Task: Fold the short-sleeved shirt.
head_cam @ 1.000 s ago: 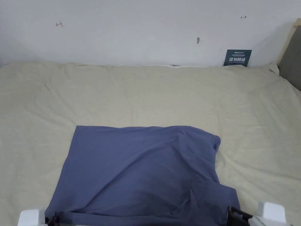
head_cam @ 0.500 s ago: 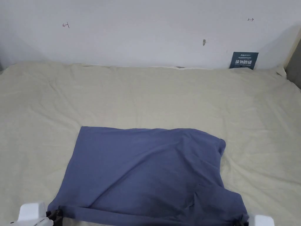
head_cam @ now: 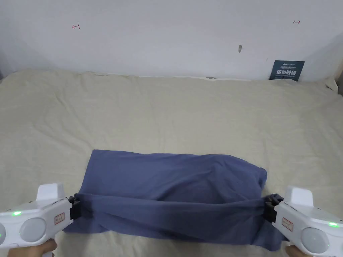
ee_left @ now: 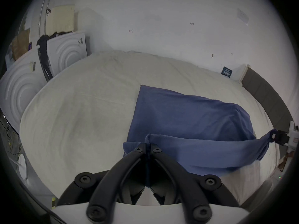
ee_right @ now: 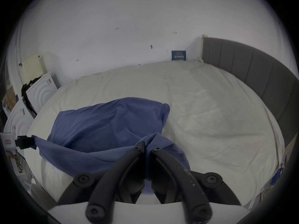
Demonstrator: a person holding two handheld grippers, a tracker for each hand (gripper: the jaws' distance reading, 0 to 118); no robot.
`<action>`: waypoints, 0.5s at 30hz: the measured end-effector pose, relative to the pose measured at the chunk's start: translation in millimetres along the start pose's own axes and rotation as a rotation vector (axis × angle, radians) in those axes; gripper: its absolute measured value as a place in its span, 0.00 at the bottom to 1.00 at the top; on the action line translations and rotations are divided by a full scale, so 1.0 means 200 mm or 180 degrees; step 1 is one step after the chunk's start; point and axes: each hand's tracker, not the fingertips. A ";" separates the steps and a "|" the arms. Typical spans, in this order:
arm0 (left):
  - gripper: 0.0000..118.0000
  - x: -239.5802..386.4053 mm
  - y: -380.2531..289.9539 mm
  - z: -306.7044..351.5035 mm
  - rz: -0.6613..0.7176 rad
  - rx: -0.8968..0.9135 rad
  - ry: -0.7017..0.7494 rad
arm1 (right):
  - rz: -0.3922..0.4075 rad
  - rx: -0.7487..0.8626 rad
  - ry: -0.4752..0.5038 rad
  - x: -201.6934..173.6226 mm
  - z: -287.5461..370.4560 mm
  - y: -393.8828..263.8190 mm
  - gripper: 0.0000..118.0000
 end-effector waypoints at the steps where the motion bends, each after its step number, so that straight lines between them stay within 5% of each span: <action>1: 0.04 0.00 0.02 -0.06 0.0040 -0.0088 -0.0010 | -0.0006 -0.0053 -0.0004 -0.03 -0.05 0.01 0.07; 7: 0.04 -0.03 0.07 -0.41 0.0271 -0.0467 0.0035 | -0.0168 -0.0502 -0.0054 -0.06 -0.36 0.02 0.07; 13: 0.04 0.02 0.02 -0.47 0.0014 -0.0573 0.0153 | -0.0331 -0.0782 -0.0090 -0.01 -0.52 -0.04 0.08; 15: 0.12 0.02 0.05 -0.44 0.0021 -0.0593 0.0142 | -0.0360 -0.0760 -0.0088 -0.02 -0.48 -0.01 0.10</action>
